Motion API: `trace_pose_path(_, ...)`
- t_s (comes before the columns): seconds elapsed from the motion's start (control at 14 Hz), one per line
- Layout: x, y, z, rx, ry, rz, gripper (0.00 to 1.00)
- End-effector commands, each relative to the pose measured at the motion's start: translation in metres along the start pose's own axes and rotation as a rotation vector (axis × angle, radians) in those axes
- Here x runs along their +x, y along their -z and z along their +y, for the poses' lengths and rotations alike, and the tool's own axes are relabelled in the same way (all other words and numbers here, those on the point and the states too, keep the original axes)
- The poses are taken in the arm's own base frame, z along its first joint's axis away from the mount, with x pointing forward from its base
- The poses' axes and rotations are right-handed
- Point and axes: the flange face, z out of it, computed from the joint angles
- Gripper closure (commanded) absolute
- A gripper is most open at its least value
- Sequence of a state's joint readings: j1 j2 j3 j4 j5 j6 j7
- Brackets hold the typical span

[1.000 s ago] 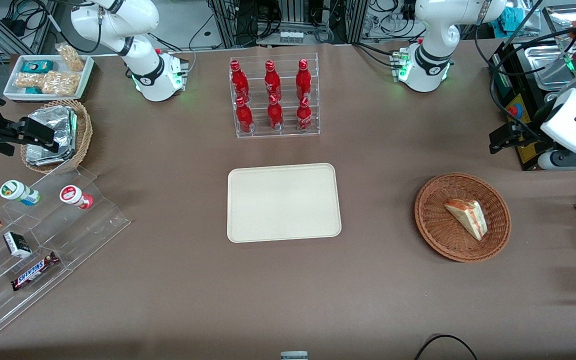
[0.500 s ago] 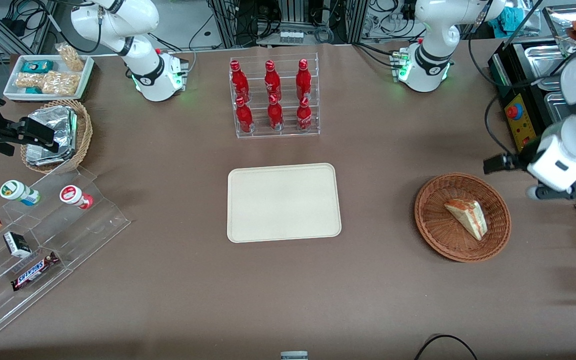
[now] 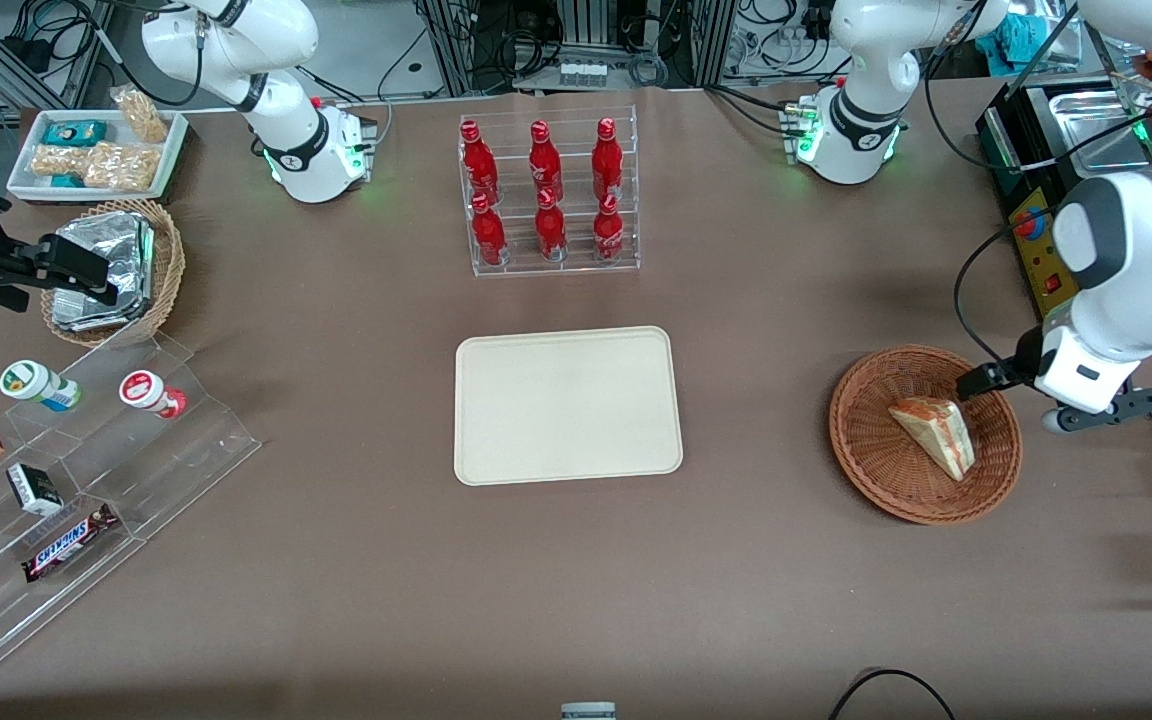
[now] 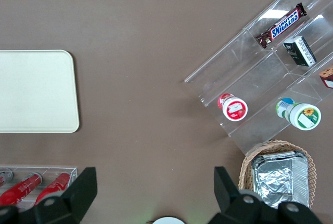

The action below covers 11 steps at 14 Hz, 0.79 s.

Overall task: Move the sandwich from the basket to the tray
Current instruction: 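Move the open left gripper down over the sandwich in the basket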

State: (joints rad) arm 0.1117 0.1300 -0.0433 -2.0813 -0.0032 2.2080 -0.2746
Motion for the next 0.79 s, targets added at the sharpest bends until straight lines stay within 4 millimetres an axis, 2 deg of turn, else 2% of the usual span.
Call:
trace_pose_path(0.0, 0.002, -0.023, 0.009, -0.013, 0.255, 0.023, 0.00)
trace_pose_path(0.21, 0.008, -0.058, 0.018, -0.029, 0.509, 0.033, 0.00)
trace_pose_path(0.5, 0.009, -0.099, 0.021, -0.010, 0.510, 0.005, 0.00)
trace_pose_path(0.57, 0.008, -0.105, 0.021, -0.004, 0.499, -0.006, 0.11)
trace_pose_path(0.64, 0.008, -0.106, 0.021, -0.003, 0.496, -0.007, 0.48)
trace_pose_path(0.71, 0.007, -0.109, 0.021, 0.000, 0.495, -0.012, 0.80)
